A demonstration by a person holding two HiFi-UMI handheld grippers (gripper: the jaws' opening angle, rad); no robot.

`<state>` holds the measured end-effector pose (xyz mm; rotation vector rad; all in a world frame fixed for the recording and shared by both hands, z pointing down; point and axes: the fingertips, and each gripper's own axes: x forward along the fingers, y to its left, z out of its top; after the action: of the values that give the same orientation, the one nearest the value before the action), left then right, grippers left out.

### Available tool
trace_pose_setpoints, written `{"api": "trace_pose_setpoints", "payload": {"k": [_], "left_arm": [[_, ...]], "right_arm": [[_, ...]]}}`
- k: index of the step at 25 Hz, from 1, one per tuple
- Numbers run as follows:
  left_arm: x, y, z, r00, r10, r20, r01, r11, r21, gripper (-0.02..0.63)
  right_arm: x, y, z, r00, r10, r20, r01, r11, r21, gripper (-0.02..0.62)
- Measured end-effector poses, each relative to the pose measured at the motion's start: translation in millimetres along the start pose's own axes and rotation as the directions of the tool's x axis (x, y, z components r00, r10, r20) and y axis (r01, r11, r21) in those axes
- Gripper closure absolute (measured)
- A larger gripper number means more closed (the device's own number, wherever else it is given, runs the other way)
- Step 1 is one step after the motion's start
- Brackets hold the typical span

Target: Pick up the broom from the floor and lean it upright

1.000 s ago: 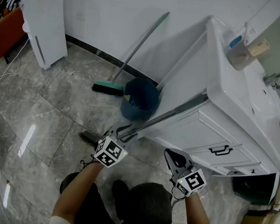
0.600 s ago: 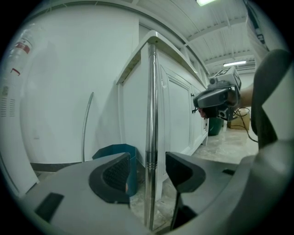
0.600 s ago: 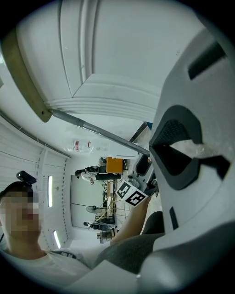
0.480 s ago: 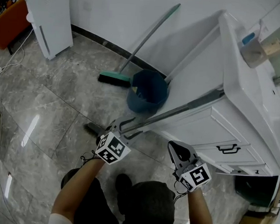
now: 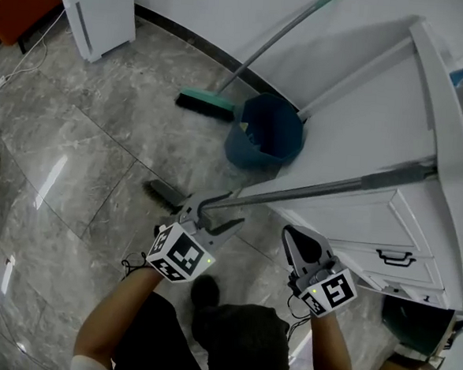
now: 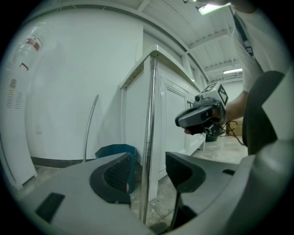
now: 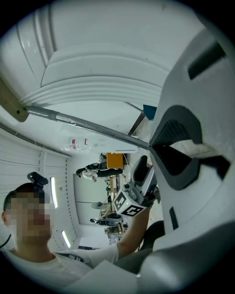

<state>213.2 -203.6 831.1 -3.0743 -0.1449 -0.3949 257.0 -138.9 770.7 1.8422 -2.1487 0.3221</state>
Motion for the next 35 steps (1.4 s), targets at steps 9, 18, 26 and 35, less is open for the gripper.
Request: {"api": "trace_pose_setpoints", "payload": {"k": [9, 18, 26, 35], "left_arm": [[-54.0, -8.7, 53.7, 0.999, 0.051, 0.001, -0.051, 0.99, -0.132, 0.412], [-143.9, -52.3, 185.0, 0.995, 0.087, -0.051, -0.096, 0.975, -0.2, 0.551], [-222.3, -130.8, 317.7, 0.987, 0.111, -0.117, -0.133, 0.973, -0.191, 0.586], [-293.5, -198.4, 464.3, 0.97, 0.135, -0.203, -0.19, 0.939, -0.285, 0.592]], "right_arm": [[0.0, -4.4, 73.0, 1.0, -0.015, -0.017, 0.016, 0.995, 0.094, 0.594], [-72.0, 8.2, 174.4, 0.996, -0.065, -0.06, 0.074, 0.985, 0.158, 0.594], [-184.7, 51.5, 281.0, 0.996, -0.055, -0.074, 0.068, 0.98, 0.188, 0.594], [-320.0, 70.7, 378.0, 0.985, -0.092, -0.146, 0.125, 0.962, 0.241, 0.594]]}}
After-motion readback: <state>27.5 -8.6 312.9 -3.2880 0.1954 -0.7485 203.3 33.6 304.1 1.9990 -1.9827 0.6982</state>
